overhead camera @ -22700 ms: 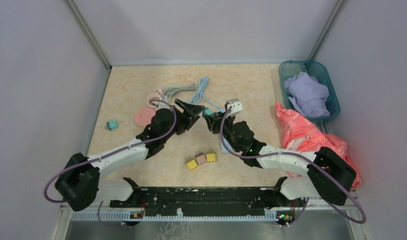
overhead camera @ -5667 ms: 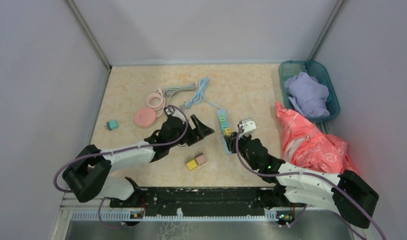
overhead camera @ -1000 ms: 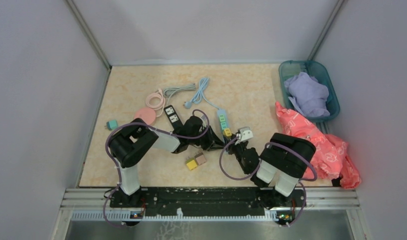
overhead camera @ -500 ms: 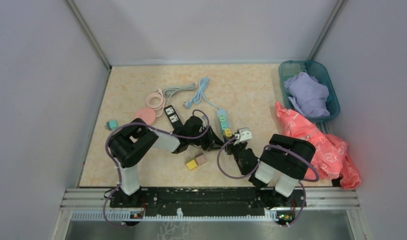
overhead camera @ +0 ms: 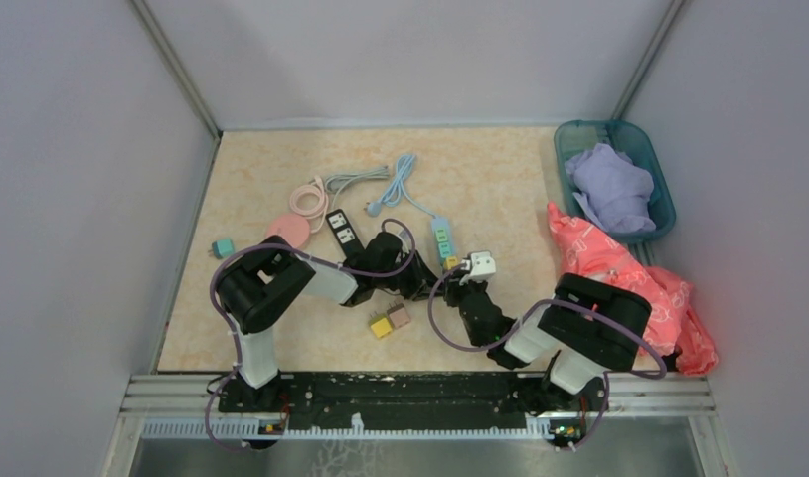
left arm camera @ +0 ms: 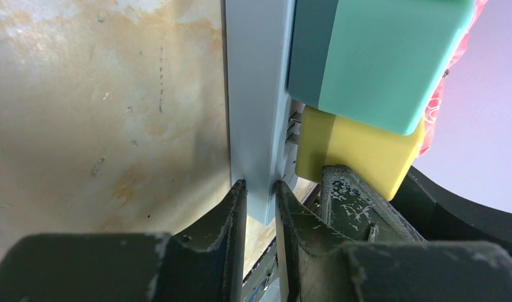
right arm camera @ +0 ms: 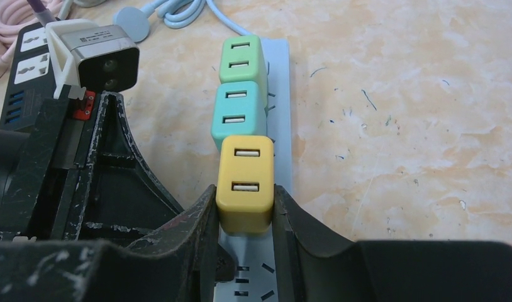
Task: Insert the plug
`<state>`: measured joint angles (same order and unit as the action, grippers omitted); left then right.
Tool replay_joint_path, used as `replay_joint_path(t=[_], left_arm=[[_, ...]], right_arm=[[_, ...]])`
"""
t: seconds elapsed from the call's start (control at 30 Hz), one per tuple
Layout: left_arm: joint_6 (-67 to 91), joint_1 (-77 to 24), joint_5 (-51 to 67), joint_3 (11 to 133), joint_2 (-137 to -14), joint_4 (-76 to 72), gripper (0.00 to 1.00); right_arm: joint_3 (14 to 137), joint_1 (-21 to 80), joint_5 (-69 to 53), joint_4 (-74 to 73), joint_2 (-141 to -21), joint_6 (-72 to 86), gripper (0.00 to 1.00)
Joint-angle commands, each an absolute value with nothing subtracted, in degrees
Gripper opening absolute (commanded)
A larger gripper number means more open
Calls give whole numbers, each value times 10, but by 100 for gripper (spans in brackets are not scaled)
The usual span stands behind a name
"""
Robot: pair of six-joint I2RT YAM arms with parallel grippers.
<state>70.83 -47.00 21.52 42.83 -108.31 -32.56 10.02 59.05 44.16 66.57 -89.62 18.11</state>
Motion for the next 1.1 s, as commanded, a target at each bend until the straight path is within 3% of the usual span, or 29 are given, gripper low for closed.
replay_joint_path(t=[0.0, 0.3, 0.53, 0.7, 0.83, 1.07], left_arm=[[704, -483, 206, 415, -1095, -302, 26], [705, -483, 204, 409, -1093, -304, 26], [705, -484, 202, 403, -1091, -305, 26], [705, -484, 202, 403, -1094, -307, 26], [704, -484, 202, 403, -1094, -306, 26], [704, -484, 202, 404, -1094, -305, 26]], right_arm=[[100, 615, 373, 485, -930, 217, 0], [121, 641, 395, 463, -961, 191, 0], [136, 641, 409, 417, -866, 179, 0], [170, 641, 424, 365, -828, 179, 20], [190, 641, 445, 333, -811, 191, 43], [222, 641, 451, 271, -750, 197, 58]])
